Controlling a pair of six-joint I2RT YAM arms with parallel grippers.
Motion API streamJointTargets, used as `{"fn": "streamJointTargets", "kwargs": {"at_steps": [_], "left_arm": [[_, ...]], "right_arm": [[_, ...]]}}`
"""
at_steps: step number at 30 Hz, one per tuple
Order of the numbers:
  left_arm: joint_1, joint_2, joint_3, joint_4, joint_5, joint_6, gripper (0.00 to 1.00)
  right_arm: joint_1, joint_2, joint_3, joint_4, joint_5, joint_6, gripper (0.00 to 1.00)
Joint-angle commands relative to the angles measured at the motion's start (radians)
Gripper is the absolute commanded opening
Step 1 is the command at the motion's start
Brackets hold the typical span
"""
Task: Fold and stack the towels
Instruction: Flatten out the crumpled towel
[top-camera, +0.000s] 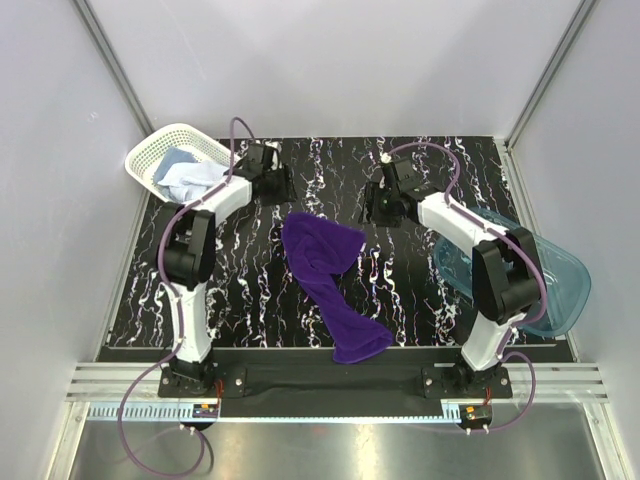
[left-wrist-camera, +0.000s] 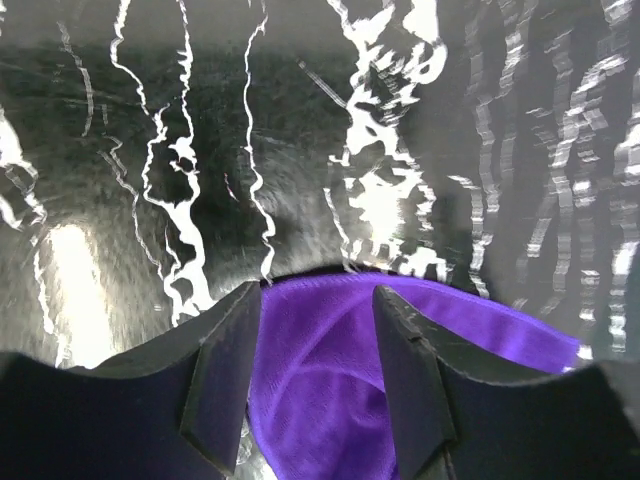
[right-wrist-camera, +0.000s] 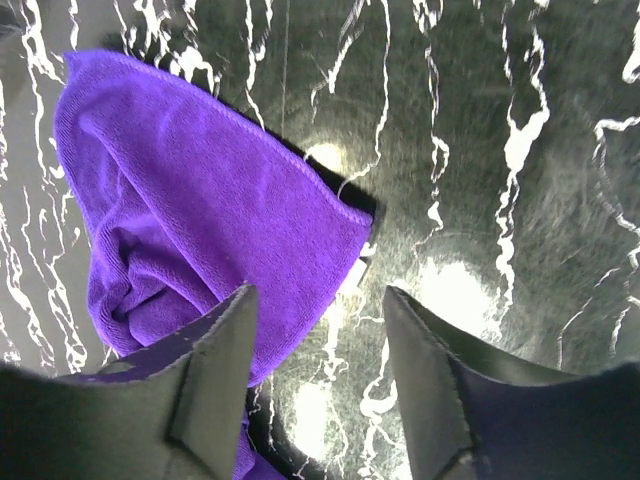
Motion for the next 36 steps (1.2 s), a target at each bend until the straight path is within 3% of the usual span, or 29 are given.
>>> {"fn": "streamJointTargets", "kwargs": {"at_steps": [1,4,9,19,23,25,27,31,36], "left_arm": [[0.006,0.064,0.075,-0.134,0.0,0.064,0.53],[0.005,0.081,0.046,-0.117,-0.013,0.048,0.52],[-0.001,0.118,0.057,-0.117,-0.007,0.039,0.5],[-0.04,0.161,0.078,-0.133,-0.014,0.039,0.44],[-0.047,0.17,0.081,-0.136,-0.01,0.033,0.27],[-0.047,0.17,0.087,-0.149,-0.004,0.025,0.09],[-0.049,0.161,0.112,-0.18,-0.005,0.03,0.0],[-0.046,0.078,0.17,-0.252,-0.052,0.039,0.0],[-0.053,-0.124,0.151,-0.418,-0.273,-0.062,0.0]], "right_arm": [[-0.011,-0.037,-0.044,0.062,-0.044,0.042,0.62],[-0.011,0.001,-0.072,0.12,-0.067,0.065,0.61],[-0.015,0.067,-0.075,0.169,-0.099,0.076,0.51],[-0.015,0.113,-0.135,0.22,-0.054,0.092,0.52],[-0.015,0.128,-0.16,0.281,-0.109,0.112,0.5],[-0.015,0.141,-0.16,0.297,-0.126,0.115,0.49],[-0.015,0.142,-0.149,0.309,-0.122,0.109,0.42],[-0.016,0.092,-0.088,0.232,-0.036,0.043,0.12],[-0.004,0.015,0.069,-0.081,0.064,0.019,0.0]]}}
